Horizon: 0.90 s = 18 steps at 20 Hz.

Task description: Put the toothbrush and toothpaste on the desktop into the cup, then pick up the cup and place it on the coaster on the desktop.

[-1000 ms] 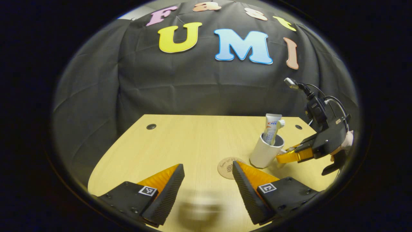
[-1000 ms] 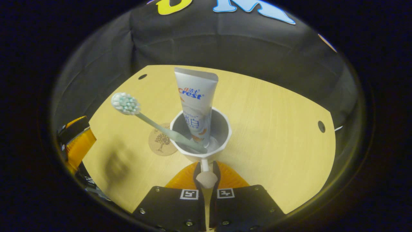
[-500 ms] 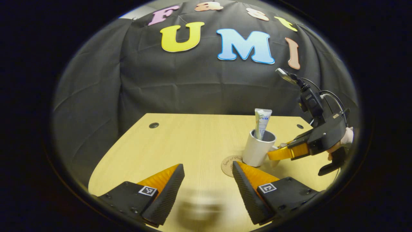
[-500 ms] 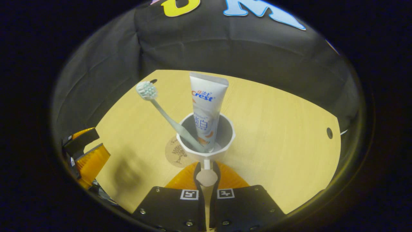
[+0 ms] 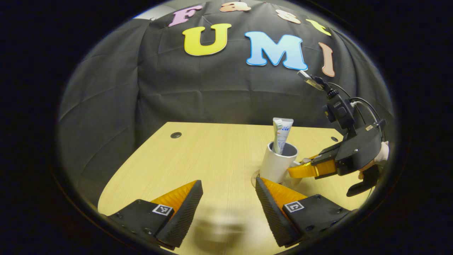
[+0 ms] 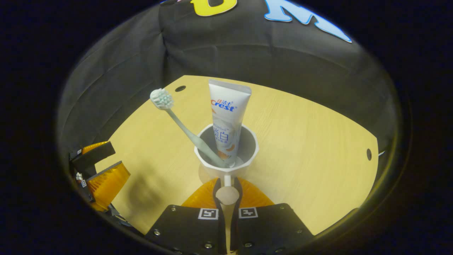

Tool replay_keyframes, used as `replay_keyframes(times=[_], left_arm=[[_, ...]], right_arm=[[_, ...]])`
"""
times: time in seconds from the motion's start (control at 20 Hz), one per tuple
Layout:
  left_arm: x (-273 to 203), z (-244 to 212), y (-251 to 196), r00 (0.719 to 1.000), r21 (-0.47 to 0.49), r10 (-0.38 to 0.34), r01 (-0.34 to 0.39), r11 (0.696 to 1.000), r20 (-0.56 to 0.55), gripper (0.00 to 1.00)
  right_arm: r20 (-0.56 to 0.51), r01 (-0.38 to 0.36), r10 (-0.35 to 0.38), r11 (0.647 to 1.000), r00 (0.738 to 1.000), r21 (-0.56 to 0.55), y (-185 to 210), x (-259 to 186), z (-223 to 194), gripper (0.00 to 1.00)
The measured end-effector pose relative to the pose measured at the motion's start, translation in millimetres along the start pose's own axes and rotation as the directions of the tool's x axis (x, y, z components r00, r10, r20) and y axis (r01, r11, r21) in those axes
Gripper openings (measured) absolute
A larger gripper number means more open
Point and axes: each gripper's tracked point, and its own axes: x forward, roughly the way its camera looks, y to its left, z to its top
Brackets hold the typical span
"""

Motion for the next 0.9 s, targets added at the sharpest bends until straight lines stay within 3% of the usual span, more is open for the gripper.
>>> replay_keyframes(times=[0.5,0.65,0.9], left_arm=[[0,0,-4,1.0,-0.002,-0.002,0.002,1.0,0.006,0.98],[0,4,-9,1.0,0.004,-0.008,0.007,1.0,0.01,0.98],[1,5,-17,1.0,0.013,-0.019,0.019,1.0,0.018,0.98]], right_arm=[[0.0,0.027,-0.027,0.999,1.0,-0.032,-7,1,0,0.06],[-0.004,0.027,-0.027,0.999,1.0,-0.034,-10,-2,4,0.23],[0.026,0.03,-0.03,1.0,0.999,-0.002,-32,-21,8,0.34]])
